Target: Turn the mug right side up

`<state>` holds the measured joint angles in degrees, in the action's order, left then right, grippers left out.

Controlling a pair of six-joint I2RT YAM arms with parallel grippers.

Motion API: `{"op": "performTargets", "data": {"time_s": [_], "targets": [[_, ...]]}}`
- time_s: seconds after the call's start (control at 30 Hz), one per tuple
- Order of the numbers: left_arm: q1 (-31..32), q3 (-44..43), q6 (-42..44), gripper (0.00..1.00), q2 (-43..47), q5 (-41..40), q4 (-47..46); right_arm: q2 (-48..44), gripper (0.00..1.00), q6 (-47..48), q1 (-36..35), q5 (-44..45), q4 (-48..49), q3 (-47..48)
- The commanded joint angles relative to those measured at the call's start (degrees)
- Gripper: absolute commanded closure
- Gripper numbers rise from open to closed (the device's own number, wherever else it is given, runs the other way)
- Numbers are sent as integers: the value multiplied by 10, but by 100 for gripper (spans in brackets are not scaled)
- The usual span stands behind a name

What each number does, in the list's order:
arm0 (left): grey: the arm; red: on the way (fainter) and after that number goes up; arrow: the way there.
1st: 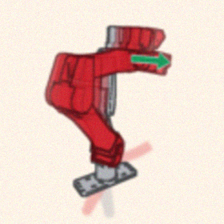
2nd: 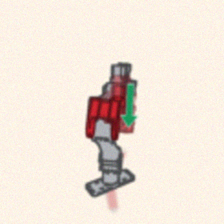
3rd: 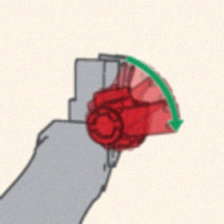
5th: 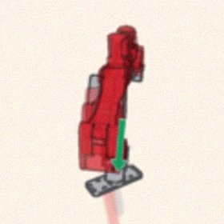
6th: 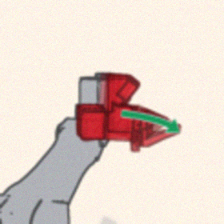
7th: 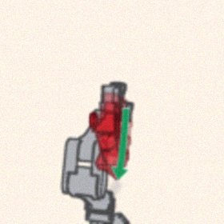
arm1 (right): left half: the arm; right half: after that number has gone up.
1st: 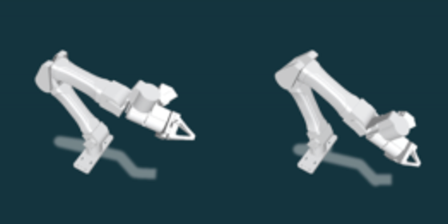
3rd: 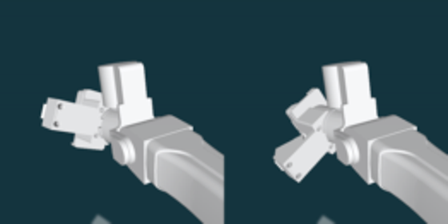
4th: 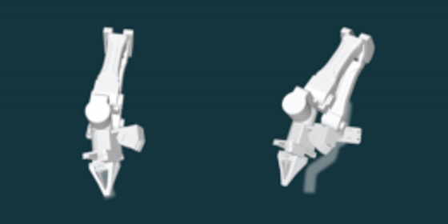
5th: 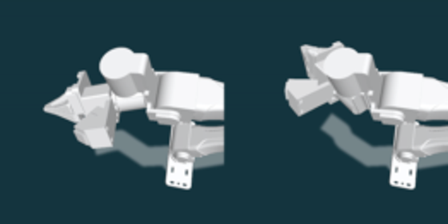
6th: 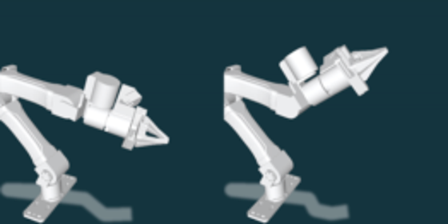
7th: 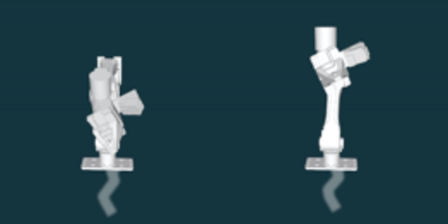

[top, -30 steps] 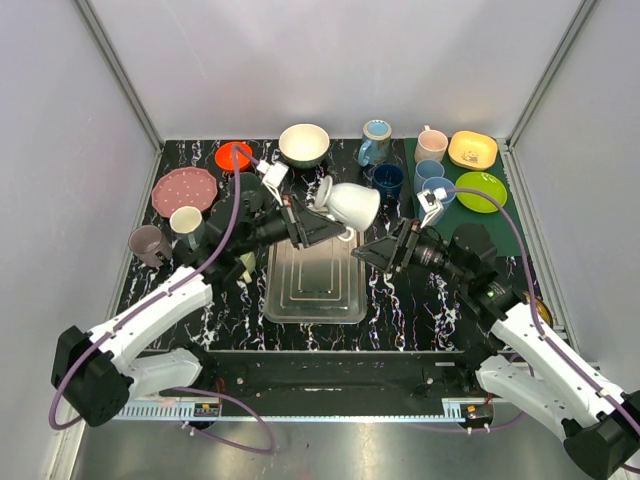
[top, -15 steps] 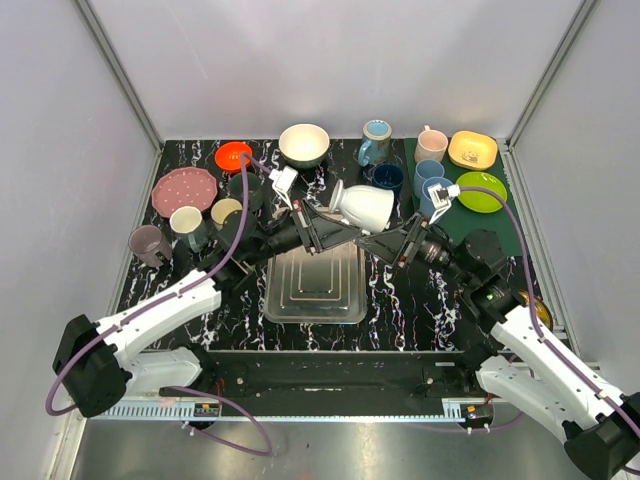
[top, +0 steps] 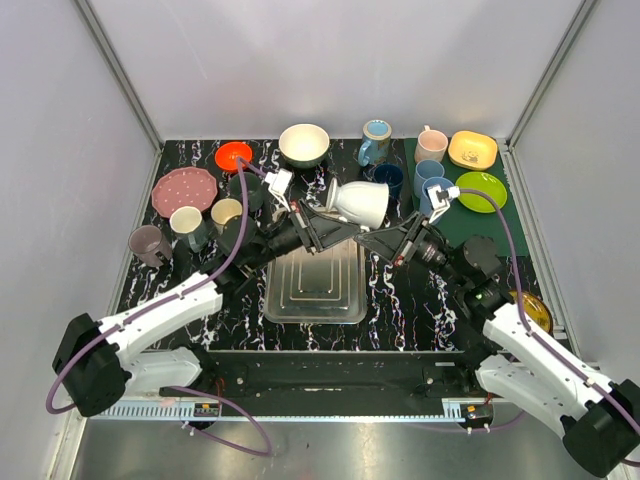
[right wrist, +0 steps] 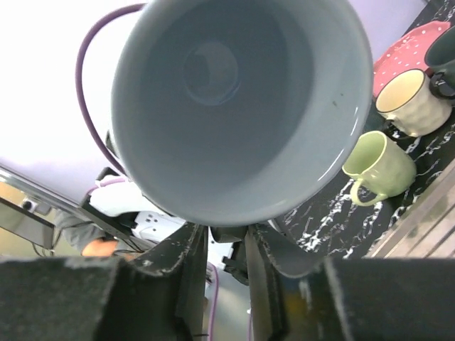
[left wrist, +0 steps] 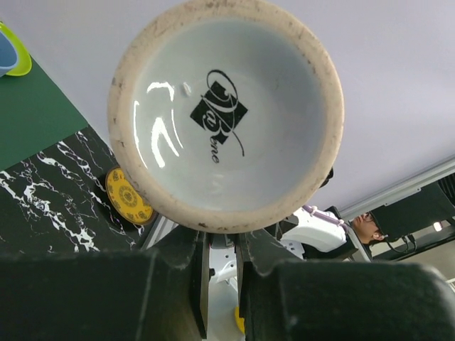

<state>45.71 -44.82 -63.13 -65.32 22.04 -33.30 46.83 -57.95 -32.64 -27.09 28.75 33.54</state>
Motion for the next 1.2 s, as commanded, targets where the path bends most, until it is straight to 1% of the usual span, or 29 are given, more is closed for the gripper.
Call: {"op": "performTargets", "data": {"time_s": [0.0, 0.03, 0.1, 0.13, 0.2, 0.23, 0.27, 0.3, 0.33, 0.4, 0.43, 0.47, 0.57, 0.6, 0.67, 0.7, 0.73, 0.77, 0.8, 0.83, 0.87, 0.9, 0.93, 1.0, 1.1, 1.17], "targets": [[32, 10, 5, 100, 8, 58, -39, 12, 77, -35, -2, 27, 138, 9], [34, 11, 6, 100, 8, 58, -40, 12, 85, -36, -2, 27, 148, 10], [36, 15, 6, 100, 9, 61, -43, 10, 93, -37, -2, 27, 153, 7], [37, 17, 6, 100, 11, 61, -44, 7, 100, -32, -2, 30, 154, 5], [37, 24, 8, 100, 14, 58, -44, -6, 100, -20, -2, 35, 142, 5], [37, 29, 8, 100, 19, 55, -42, -10, 100, -2, -2, 34, 107, 15], [37, 36, 10, 97, 23, 49, -40, -15, 100, 11, -2, 35, 82, 23], [37, 39, 13, 91, 26, 40, -39, -23, 100, 25, -2, 37, 56, 39], [37, 42, 18, 71, 34, 35, -40, -28, 100, 55, -2, 39, 0, 49], [36, 48, 24, 54, 43, 20, -38, -39, 100, 86, -2, 49, -66, 71], [35, 49, 34, 49, 54, 13, -37, -42, 100, 114, -2, 52, -117, 88], [34, 51, 39, 39, 58, 7, -34, -45, 100, 129, -2, 56, -140, 96], [32, 52, 62, 29, 82, -27, -9, -55, 100, 165, -2, 69, -211, 121], [31, 53, 69, 28, 87, -39, -4, -59, 100, 170, -1, 78, -224, 131], [28, 51, 82, 24, 105, -54, 15, -57, 100, 210, -2, 110, -321, 158], [25, 47, 86, 23, 112, -73, 58, -38, 100, 230, -2, 168, -378, 208], [18, 42, 103, 23, 130, -87, 94, -22, 100, 277, -1, 203, -494, 234], [16, 30, 114, 23, 140, -105, 133, 13, 100, 295, -1, 238, -545, 256], [17, 25, 127, 22, 151, -151, 205, 30, 100, 304, -1, 319, -589, 287], [16, 23, 150, 22, 172, -174, 238, 48, 100, 322, -2, 351, -659, 298], [16, 18, 158, 22, 182, -201, 269, 67, 100, 331, -1, 375, -685, 306], [16, 18, 163, 22, 192, -252, 325, 99, 100, 333, -2, 416, -704, 312], [16, 18, 169, 22, 208, -273, 348, 114, 100, 334, -2, 429, -728, 313], [16, 19, 170, 22, 222, -325, 403, 151, 100, 333, -2, 443, -731, 303], [15, 24, 173, 22, 237, -356, 447, 199, 100, 322, -1, 439, -714, 292], [15, 26, 175, 22, 243, -361, 464, 236, 100, 318, -1, 434, -693, 290]]}}
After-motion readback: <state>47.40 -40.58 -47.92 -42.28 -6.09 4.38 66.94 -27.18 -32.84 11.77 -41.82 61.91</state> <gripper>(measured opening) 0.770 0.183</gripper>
